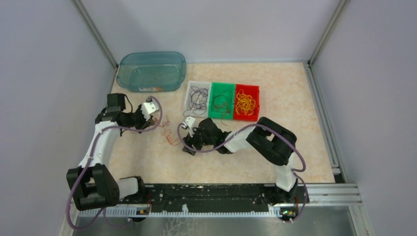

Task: Untangle the cables

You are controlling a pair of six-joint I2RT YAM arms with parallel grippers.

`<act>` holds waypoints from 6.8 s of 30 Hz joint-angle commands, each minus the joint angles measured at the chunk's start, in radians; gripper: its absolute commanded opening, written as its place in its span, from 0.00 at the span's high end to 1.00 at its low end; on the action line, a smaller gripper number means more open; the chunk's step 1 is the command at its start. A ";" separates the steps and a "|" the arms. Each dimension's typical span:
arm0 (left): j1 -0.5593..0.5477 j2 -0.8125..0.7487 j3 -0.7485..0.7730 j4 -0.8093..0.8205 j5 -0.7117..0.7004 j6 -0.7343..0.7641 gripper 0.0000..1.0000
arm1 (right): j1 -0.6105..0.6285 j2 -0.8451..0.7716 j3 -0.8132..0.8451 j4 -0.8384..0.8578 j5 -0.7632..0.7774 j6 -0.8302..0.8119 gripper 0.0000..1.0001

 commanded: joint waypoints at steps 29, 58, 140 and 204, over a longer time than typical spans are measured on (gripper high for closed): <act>-0.005 -0.022 0.104 -0.129 0.004 -0.091 1.00 | 0.054 0.101 0.106 0.150 0.129 -0.051 0.37; -0.006 -0.043 0.108 -0.076 0.057 -0.110 1.00 | -0.093 -0.900 -0.399 -0.024 0.249 0.190 1.00; -0.013 -0.085 0.062 -0.194 0.206 -0.030 1.00 | -0.449 -0.037 0.466 -0.689 0.532 0.365 1.00; -0.109 -0.187 0.200 -0.718 0.540 0.184 0.89 | 0.112 -0.589 -0.037 -0.167 0.111 -0.119 1.00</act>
